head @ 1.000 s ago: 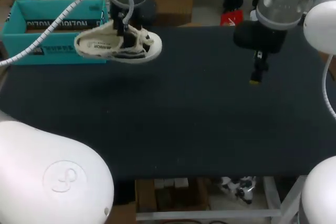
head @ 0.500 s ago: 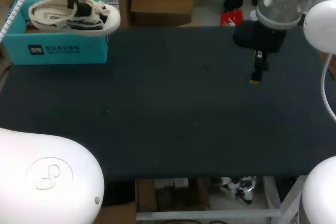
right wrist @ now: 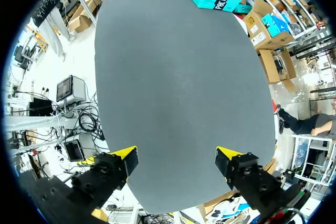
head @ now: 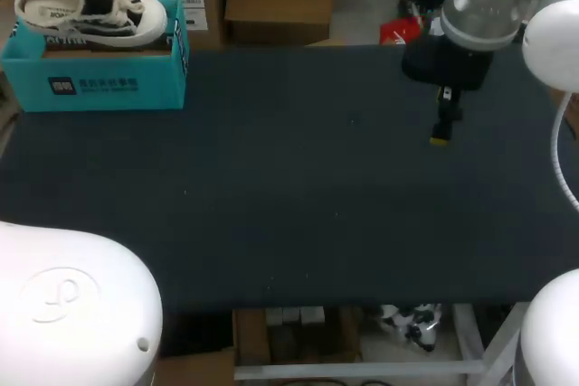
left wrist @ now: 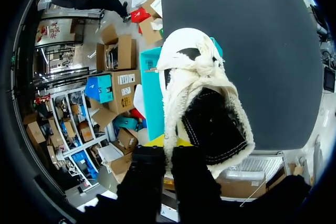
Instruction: Open the shoe tongue, take the insole out of the shoe, put the insole back into the shoe, and pack the shoe into the shoebox
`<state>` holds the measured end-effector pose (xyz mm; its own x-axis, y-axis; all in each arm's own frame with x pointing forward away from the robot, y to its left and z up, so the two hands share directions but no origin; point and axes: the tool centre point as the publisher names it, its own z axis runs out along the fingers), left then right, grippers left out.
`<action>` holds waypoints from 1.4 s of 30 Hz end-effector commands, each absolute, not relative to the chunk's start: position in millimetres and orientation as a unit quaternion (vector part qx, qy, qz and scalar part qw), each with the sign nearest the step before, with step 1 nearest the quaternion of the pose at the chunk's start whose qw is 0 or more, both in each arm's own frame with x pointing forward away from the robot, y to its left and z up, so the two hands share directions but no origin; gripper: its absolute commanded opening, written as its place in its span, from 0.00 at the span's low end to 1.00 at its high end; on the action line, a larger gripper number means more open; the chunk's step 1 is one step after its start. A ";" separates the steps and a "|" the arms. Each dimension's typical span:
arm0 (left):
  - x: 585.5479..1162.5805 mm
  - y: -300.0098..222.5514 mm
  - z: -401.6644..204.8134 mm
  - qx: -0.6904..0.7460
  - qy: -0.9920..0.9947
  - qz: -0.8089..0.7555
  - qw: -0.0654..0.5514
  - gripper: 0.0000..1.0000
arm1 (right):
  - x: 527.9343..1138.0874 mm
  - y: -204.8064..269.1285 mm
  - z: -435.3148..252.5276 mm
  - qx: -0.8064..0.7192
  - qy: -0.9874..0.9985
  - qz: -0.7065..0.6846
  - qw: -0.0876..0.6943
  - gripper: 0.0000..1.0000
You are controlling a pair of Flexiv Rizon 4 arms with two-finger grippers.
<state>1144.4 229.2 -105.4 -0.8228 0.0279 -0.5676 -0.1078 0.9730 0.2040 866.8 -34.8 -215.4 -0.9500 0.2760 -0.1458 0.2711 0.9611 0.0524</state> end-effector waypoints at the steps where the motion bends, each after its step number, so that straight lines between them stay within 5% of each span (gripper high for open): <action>1: 1171.3 245.1 -125.2 -0.016 0.953 0.094 0.288 0.00 | 866.4 -34.9 -214.9 0.139 0.987 0.016 0.076 1.00; 42: 1233.9 286.9 -304.7 -0.022 0.983 0.098 0.154 0.00 | 866.4 -34.9 -214.9 0.139 0.987 0.016 0.076 1.00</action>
